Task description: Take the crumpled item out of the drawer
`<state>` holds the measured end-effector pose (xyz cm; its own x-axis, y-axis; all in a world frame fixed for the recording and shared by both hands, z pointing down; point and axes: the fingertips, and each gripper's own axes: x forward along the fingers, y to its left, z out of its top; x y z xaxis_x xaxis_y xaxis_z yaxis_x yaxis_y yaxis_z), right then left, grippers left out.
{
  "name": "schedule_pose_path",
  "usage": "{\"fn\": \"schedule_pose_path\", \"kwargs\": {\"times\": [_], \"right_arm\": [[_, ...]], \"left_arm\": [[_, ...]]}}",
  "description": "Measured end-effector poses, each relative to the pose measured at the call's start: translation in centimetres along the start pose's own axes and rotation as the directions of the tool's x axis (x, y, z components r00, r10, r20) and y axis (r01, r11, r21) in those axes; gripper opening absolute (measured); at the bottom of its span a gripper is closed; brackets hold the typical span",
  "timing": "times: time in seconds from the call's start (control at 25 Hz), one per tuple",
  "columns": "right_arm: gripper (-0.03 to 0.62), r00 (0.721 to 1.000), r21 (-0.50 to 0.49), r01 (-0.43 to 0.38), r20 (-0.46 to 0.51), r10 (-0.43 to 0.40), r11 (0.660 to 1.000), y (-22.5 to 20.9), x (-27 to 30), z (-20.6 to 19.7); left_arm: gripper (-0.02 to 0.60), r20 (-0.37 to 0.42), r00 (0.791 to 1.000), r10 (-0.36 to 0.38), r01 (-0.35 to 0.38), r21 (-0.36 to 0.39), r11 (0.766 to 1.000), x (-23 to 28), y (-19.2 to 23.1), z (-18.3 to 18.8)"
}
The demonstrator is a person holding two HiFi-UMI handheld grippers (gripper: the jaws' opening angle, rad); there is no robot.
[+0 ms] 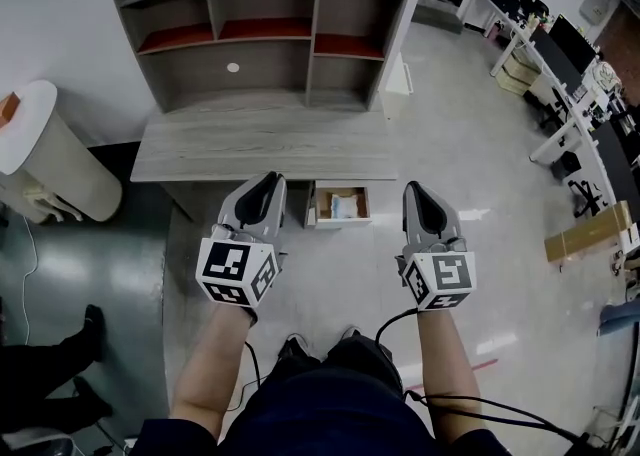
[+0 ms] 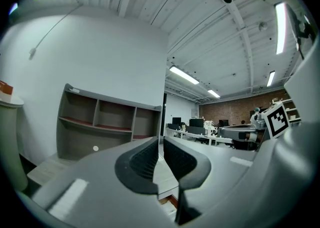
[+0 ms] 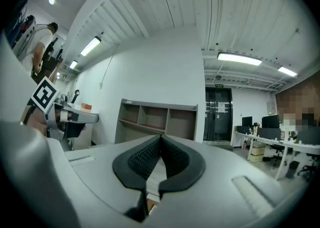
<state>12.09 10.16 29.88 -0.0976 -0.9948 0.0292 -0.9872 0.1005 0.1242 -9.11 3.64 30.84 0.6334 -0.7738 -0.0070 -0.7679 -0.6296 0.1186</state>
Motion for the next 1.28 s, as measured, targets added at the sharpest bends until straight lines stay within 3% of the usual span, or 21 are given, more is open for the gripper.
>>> {"fn": "schedule_pose_path", "kwargs": {"times": [0.32, 0.68, 1.28], "right_arm": [[0.006, 0.997, -0.020, -0.015, -0.070, 0.013, 1.000, -0.4, 2.7, -3.2], [0.006, 0.990, -0.015, -0.080, -0.118, 0.078, 0.997, -2.6, 10.0, -7.4], [0.006, 0.942, 0.055, -0.226, -0.240, 0.233, 0.972, -9.0, 21.1, -14.9]], "left_arm": [[0.034, -0.032, 0.999, 0.036, -0.037, -0.022, 0.999, 1.3, 2.7, -2.1], [0.034, -0.102, 0.986, 0.129, -0.125, 0.038, 0.991, 5.3, 6.2, -4.8], [0.034, -0.291, 0.930, 0.223, -0.219, 0.048, 0.975, 16.5, 7.4, -11.8]]}}
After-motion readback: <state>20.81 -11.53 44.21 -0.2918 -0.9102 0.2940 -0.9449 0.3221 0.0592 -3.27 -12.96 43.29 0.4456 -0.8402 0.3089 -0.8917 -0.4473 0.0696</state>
